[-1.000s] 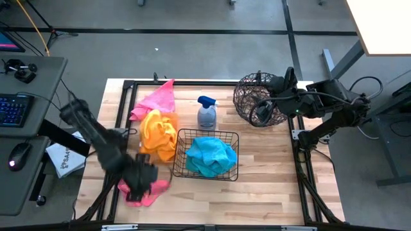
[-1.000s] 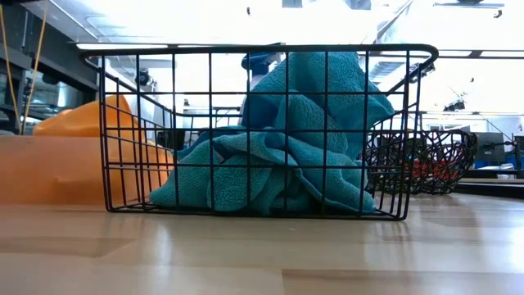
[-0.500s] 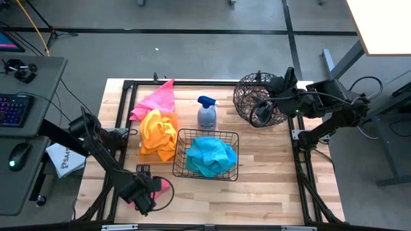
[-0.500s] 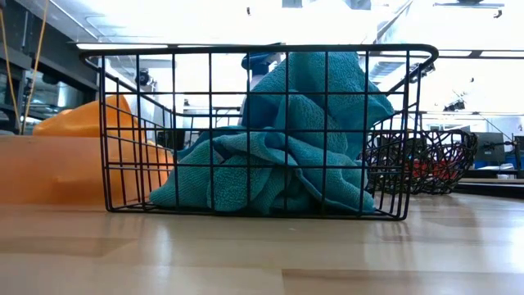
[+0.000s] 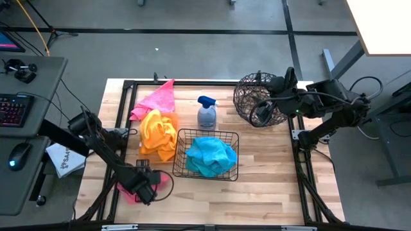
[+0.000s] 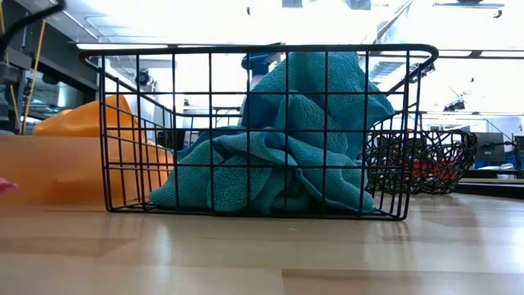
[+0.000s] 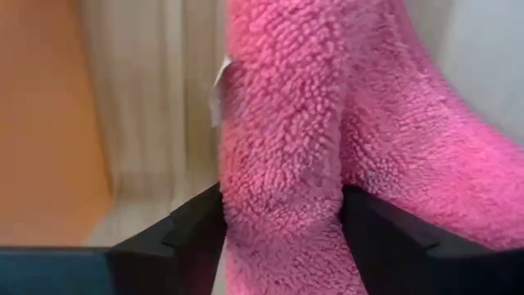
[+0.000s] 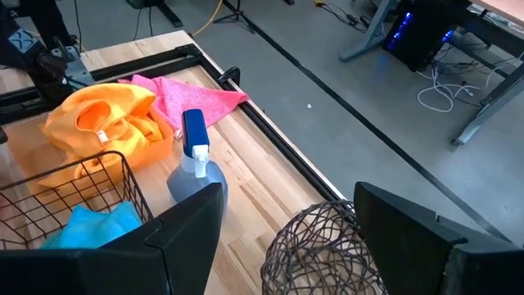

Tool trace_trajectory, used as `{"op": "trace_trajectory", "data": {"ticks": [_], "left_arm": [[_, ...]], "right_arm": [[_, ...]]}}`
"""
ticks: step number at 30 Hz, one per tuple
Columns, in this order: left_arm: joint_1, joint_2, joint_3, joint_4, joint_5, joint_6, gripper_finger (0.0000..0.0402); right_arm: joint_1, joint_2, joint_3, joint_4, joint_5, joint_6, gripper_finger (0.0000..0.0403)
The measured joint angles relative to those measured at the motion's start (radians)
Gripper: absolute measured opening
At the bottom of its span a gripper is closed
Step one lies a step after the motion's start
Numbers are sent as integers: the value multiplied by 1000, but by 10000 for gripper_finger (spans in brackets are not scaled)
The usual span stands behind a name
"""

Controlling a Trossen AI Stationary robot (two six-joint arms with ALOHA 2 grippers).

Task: Sort microfiber towel by color & place in baskets
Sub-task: Put the bottom pink towel into the top wire basket

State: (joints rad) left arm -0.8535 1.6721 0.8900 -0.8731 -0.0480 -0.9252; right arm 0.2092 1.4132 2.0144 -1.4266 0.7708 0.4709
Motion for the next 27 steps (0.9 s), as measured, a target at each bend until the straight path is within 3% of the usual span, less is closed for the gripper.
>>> {"op": "trace_trajectory", "data": {"ticks": [2, 6, 7, 11, 17, 20, 27], "left_arm": [[13, -1, -5, 20, 20, 22, 182], [60, -31, 3, 51, 72, 22, 36], [71, -57, 15, 55, 94, 5, 21], [72, -233, 104, 1, 72, -30, 10], [164, -476, 314, -114, -286, 49, 3], [292, -486, 428, -131, -371, 208, 2], [581, -400, 617, -44, -457, 578, 1]], "right_arm": [[0, 0, 0, -3, 0, 0, 272], [0, 0, 0, -3, -15, 20, 272], [0, 0, 0, -3, -27, 21, 272], [1, 0, 0, -3, -102, 21, 272], [1, 29, 0, 53, -187, -24, 272], [1, 61, 0, 168, -260, -118, 272], [1, 172, 0, 521, -456, -347, 272]]}}
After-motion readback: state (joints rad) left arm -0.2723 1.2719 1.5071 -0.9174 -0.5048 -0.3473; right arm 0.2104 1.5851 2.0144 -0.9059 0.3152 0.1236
